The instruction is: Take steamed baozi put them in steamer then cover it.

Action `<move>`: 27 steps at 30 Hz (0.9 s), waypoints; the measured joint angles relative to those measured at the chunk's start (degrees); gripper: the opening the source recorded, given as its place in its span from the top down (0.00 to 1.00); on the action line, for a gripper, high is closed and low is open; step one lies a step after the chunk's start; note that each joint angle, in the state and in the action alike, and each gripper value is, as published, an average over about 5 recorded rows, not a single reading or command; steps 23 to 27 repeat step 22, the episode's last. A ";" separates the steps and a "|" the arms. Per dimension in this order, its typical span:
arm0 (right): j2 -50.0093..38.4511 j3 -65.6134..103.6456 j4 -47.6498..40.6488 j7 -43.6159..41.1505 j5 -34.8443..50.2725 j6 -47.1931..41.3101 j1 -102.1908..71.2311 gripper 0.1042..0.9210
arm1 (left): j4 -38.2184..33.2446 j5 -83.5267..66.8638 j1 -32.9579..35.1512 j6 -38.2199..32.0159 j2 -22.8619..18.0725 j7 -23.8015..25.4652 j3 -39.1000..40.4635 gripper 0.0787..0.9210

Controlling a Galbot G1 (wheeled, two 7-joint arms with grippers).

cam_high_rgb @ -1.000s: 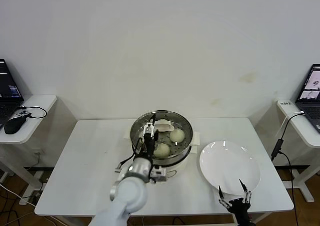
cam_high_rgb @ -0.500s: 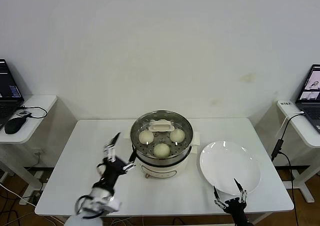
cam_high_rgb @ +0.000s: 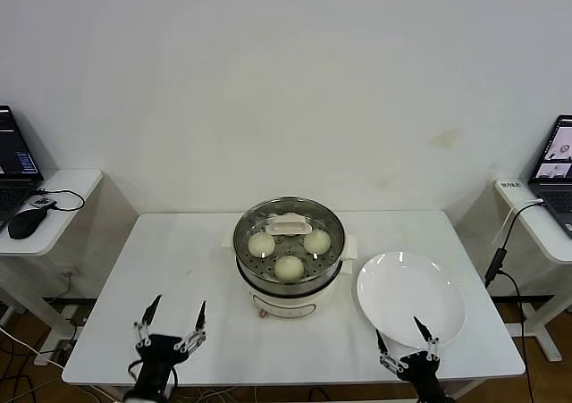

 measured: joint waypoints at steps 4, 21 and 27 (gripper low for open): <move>-0.68 -0.86 1.40 -0.12 1.93 -1.16 -0.31 0.12 | 1.08 -2.98 2.41 -2.02 -1.40 -0.97 -0.05 0.12; -1.01 -3.40 5.99 1.27 6.12 -6.47 -2.39 0.12 | 3.51 -6.89 4.96 -4.16 -5.50 -1.69 0.62 0.12; -0.98 -3.46 6.08 1.36 6.22 -6.65 -2.44 0.12 | 3.50 -6.97 4.95 -4.11 -5.60 -1.66 0.64 0.12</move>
